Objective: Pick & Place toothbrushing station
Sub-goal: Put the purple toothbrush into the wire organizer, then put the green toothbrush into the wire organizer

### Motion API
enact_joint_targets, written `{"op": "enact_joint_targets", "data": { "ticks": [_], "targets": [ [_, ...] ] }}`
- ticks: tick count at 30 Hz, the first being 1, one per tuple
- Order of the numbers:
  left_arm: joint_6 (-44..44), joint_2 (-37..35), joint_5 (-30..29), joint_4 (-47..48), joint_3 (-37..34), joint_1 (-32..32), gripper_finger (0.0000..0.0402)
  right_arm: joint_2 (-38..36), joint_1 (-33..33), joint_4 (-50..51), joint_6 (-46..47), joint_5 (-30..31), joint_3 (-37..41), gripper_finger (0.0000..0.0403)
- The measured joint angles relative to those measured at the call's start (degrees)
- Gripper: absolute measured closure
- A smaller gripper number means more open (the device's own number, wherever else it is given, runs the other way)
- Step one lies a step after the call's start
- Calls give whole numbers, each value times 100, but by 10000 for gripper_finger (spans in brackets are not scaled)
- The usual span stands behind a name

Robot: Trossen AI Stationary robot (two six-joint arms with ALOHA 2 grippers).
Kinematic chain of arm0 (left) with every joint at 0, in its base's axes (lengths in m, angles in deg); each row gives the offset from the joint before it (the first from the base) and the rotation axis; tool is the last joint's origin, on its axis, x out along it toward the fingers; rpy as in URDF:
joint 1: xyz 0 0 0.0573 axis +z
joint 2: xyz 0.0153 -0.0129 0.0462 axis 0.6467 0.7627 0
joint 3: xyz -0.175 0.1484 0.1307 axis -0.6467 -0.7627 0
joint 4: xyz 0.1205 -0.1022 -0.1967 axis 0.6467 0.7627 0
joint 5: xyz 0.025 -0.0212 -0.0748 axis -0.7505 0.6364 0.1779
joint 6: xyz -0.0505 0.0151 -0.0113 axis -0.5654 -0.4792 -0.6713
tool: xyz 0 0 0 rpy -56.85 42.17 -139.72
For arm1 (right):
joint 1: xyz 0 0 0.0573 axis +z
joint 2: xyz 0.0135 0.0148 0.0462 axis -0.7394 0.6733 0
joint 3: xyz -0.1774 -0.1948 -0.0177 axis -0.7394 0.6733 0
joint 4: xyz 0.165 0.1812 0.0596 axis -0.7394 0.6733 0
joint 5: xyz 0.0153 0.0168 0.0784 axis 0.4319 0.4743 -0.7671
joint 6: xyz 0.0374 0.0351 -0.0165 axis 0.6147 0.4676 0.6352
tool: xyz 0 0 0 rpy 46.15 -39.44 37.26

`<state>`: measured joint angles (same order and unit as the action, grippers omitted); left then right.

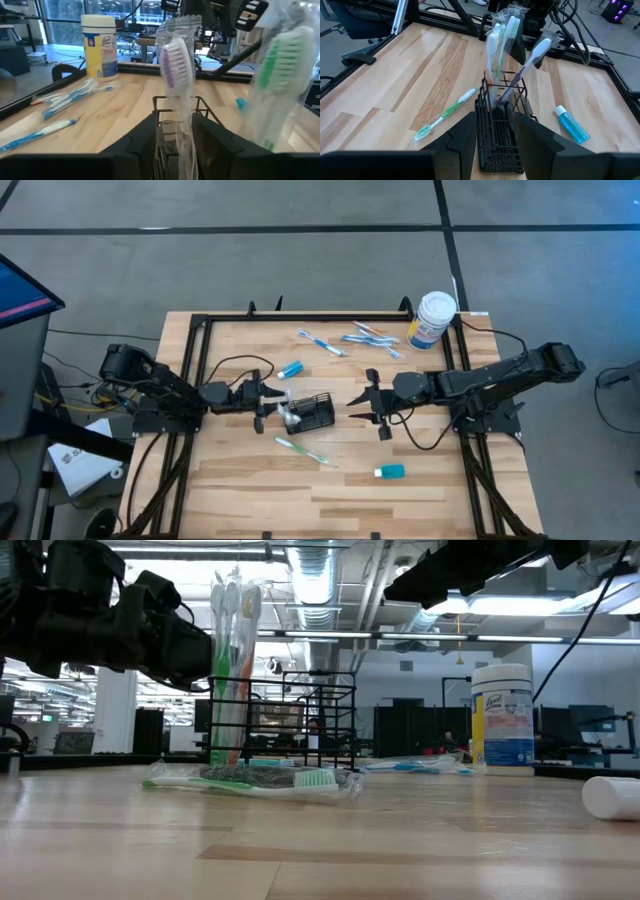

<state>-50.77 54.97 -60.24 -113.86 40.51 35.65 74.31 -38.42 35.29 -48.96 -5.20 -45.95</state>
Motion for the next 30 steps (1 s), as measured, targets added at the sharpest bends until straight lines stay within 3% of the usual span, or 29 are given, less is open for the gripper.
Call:
{"op": "enact_joint_targets", "data": {
  "ticks": [18,24,30],
  "targets": [
    [16,-1502,-19,16,-247,0,274,0,0,2,2,1,0,280],
    [-208,-2260,643,3,-245,-36,279,0,0,2,1,2,0,280],
    [-259,-2392,765,8,82,-612,300,0,-2,-4,1,2,0,280]
  ]
}}
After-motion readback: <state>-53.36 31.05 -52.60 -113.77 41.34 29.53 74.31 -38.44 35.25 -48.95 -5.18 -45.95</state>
